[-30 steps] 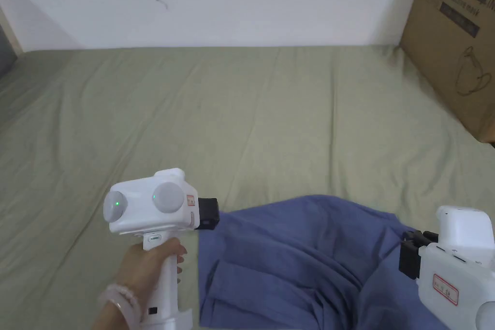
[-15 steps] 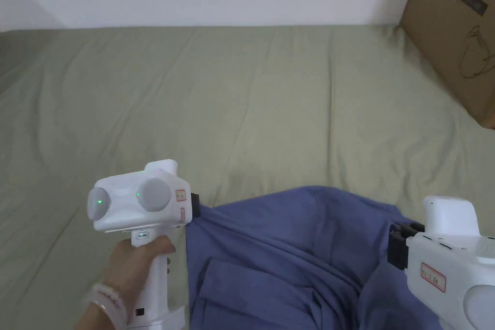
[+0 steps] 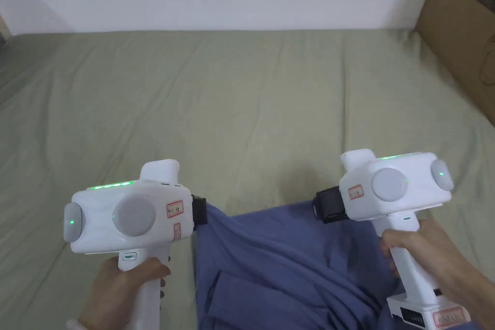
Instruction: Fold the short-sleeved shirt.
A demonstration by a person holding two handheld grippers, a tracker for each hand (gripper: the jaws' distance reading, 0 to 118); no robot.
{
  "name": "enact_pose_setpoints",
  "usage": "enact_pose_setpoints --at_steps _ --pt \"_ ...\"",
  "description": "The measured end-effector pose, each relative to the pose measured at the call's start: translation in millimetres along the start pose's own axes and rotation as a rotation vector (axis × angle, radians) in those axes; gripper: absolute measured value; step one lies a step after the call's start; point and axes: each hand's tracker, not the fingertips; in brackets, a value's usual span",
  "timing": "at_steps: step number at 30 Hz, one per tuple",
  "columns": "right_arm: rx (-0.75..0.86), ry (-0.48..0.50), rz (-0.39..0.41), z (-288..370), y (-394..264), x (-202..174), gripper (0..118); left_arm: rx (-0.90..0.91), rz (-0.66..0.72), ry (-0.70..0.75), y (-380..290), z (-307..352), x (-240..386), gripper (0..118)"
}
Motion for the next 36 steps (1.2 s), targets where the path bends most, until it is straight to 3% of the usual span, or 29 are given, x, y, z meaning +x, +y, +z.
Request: enact_pose_setpoints --at_steps 2,3,4,5,6,8,9,14,19,24,30,34,36 --pt "-0.099 -0.08 0.054 -29 1 0 83 0.002 0.008 -0.018 -1 1 -4 2" --pt "-0.047 -0.027 0.031 -27 0 1 83 -0.001 0.007 -0.018 -1 2 -5 2" --pt "-0.037 -0.042 0.009 -17 -1 0 76 -0.002 0.011 -0.018 -2 3 -7 2" --pt "-0.012 -0.038 0.011 -8 -2 -3 54 0.0 0.011 -0.025 -2 4 -9 2" --pt "0.04 -0.043 0.065 -1 -3 -7 1 -0.001 0.013 -0.032 -1 5 -10 2" --pt "0.044 -0.188 0.096 3 -8 -10 1 0.0 0.02 -0.036 1 9 -10 2" --pt "0.013 -0.109 0.097 2 -9 -9 1 0.006 0.03 -0.041 1 13 -10 2" --pt "0.071 -0.092 -0.031 42 -10 2 1 0.028 0.026 -0.063 4 40 -5 2" --pt "0.225 -0.157 -0.13 133 -9 38 1 0.079 0.0 -0.033 7 84 0 2" --pt "0.356 -0.213 -0.258 231 -24 86 1 0.184 -0.085 0.097 16 142 1 2" --pt "0.509 -0.207 -0.416 331 -48 124 1 0.33 -0.136 0.229 38 224 0 2" --pt "0.603 -0.155 -0.51 371 -48 142 1 0.417 -0.131 0.279 64 269 0 2" --pt "0.635 -0.116 -0.521 385 -41 143 1 0.45 -0.141 0.281 76 284 3 2"
